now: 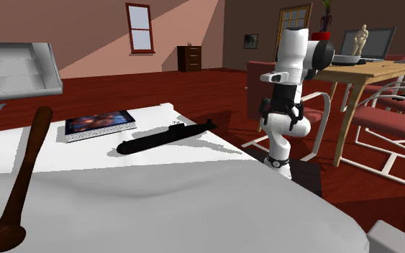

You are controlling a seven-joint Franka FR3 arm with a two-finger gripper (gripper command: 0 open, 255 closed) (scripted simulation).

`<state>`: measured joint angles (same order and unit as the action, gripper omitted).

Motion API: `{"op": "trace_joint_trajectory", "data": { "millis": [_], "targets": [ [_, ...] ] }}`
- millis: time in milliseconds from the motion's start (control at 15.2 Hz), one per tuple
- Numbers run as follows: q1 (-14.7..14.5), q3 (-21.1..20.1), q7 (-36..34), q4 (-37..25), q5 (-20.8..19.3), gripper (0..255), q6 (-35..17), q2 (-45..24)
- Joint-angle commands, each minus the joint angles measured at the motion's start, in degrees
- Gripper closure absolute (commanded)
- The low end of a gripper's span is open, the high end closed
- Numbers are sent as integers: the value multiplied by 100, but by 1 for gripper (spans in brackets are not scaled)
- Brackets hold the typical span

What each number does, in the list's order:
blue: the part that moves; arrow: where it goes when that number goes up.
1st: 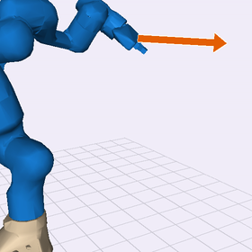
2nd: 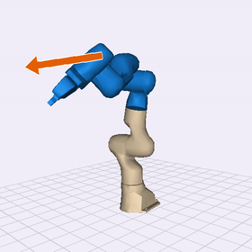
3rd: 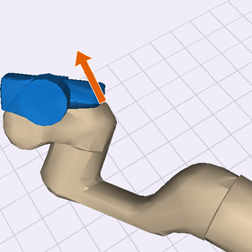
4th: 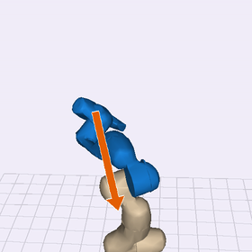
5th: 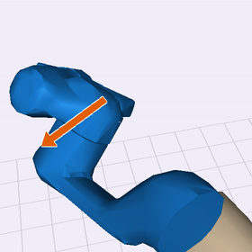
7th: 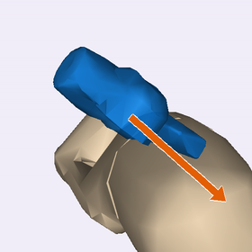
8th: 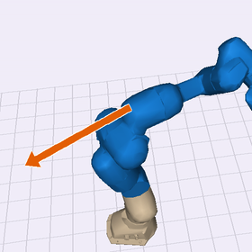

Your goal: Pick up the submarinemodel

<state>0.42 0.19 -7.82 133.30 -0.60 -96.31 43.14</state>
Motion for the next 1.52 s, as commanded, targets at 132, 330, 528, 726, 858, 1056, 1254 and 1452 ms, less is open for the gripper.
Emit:
{"op": "trace_joint_trajectory", "data": {
  "millis": [132, 330, 528, 726, 858, 1056, 1254, 1452],
  "targets": [
    [110, 199, 149, -166, -115, 0, -50, -238],
    [259, 490, 370, -451, -262, 0, -117, -618],
    [391, 776, 589, -781, -373, 0, -171, -1024],
    [506, 1059, 810, -1155, -446, 0, -208, -1455],
    [576, 1246, 961, -1429, -471, 0, -221, -1755],
    [676, 1524, 1196, -1879, -468, 0, -223, -2227],
    [775, 1801, 1443, -2379, -412, 0, -197, -2729],
    [887, 2074, 1707, -2934, -295, 0, -139, -3267]
  ]
}}
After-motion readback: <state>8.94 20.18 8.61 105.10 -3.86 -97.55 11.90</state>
